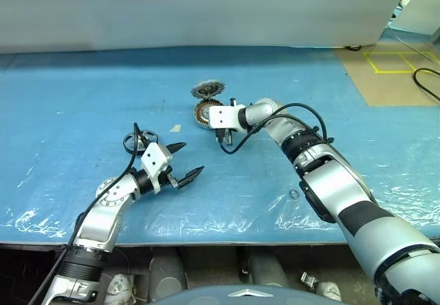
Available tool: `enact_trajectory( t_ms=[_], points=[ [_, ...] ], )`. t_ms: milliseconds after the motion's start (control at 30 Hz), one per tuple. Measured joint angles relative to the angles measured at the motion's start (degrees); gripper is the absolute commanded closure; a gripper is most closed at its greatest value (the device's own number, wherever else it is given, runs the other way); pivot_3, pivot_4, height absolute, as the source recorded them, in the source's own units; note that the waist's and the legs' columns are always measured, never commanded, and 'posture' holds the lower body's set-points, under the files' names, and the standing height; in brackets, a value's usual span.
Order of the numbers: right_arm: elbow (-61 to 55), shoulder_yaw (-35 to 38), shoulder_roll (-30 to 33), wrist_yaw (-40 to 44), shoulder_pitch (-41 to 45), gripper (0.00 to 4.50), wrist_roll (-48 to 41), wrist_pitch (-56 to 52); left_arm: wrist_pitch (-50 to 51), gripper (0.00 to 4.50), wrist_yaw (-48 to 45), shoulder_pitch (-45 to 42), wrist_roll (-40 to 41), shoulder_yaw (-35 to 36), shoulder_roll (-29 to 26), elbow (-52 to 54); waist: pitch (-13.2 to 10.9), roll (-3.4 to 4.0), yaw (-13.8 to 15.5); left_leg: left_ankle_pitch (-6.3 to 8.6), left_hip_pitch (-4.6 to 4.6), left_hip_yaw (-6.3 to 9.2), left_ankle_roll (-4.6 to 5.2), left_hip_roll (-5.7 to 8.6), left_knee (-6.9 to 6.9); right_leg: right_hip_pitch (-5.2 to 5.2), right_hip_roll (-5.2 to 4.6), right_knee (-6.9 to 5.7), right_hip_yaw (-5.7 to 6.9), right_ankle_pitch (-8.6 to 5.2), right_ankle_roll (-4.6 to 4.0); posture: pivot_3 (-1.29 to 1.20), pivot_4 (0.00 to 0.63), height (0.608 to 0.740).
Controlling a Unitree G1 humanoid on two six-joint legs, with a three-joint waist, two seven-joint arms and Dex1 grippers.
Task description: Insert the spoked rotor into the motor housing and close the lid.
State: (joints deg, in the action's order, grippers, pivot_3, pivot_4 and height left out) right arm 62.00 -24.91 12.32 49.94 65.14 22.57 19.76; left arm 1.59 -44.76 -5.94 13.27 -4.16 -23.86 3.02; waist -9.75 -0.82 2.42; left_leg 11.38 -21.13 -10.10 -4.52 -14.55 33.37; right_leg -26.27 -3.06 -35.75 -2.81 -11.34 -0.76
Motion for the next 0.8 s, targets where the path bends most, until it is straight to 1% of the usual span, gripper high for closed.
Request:
enact_trajectory(
  t_ms=[167, 267, 367, 533, 667, 800],
  points=[
    [0.0, 0.3, 0.0, 1.5, 0.1, 4.46, -0.4, -0.4, -0.2, 0.0, 0.0, 0.0, 0.0, 0.0, 0.0, 0.0, 0.0, 0.0, 0.0, 0.0, -0.01, 0.0, 0.0, -0.01, 0.0, -0.01, 0.01, 0.01, 0.0, 0.0, 0.0, 0.0, 0.15, 0.74],
    [-2.3, 1.1, 0.6, 6.9, -0.1, 4.46, -2.1, -2.7, -0.4, 0.0, 0.0, 0.0, 0.0, 0.1, -0.1, 0.0, 0.0, 0.0, 0.1, 0.03, -0.04, 0.0, 0.07, -0.03, -0.01, -0.01, 0.01, 0.02, 0.03, -0.01, -0.01, 0.0, 0.15, 0.74],
    [-9.6, 1.7, 1.6, 14.4, -3.2, 4.46, -5.0, -6.9, -0.4, 0.0, 0.1, 0.4, 0.0, 0.3, -0.3, 0.0, 0.0, 0.0, 0.0, 0.03, -0.06, 0.0, 0.15, -0.1, -0.01, 0.0, 0.04, 0.02, 0.1, -0.03, -0.05, 0.0, 0.15, 0.74],
    [-28.9, 1.4, 3.0, 24.2, -13.2, 4.46, -10.3, -18.5, -0.3, 0.0, 0.1, 0.8, 0.3, 0.3, -0.5, 0.6, 0.0, -0.01, 0.1, 0.01, -0.02, 0.01, 0.12, -0.16, -0.04, 0.01, 0.1, 0.02, 0.13, -0.04, -0.07, 0.0, 0.15, 0.74],
    [-39.7, -0.1, 3.8, 26.6, -18.1, 4.46, -11.6, -25.8, -0.1, 0.0, -0.3, 1.5, 0.6, 0.3, -0.9, 1.3, 0.0, -0.01, 0.1, 0.02, 0.05, 0.01, 0.03, -0.15, -0.04, 0.06, 0.08, 0.01, 0.13, -0.04, -0.07, 0.0, 0.15, 0.74],
    [-44.9, -0.3, 4.8, 26.7, -20.6, 4.46, -12.2, -29.9, 0.4, 0.0, -1.1, 2.4, 0.7, 0.1, -1.2, 2.5, 0.0, -0.01, 0.2, 0.0, 0.08, 0.01, 0.0, -0.1, -0.03, 0.1, 0.02, 0.02, 0.12, -0.05, -0.07, 0.0, 0.15, 0.74]
  ],
)
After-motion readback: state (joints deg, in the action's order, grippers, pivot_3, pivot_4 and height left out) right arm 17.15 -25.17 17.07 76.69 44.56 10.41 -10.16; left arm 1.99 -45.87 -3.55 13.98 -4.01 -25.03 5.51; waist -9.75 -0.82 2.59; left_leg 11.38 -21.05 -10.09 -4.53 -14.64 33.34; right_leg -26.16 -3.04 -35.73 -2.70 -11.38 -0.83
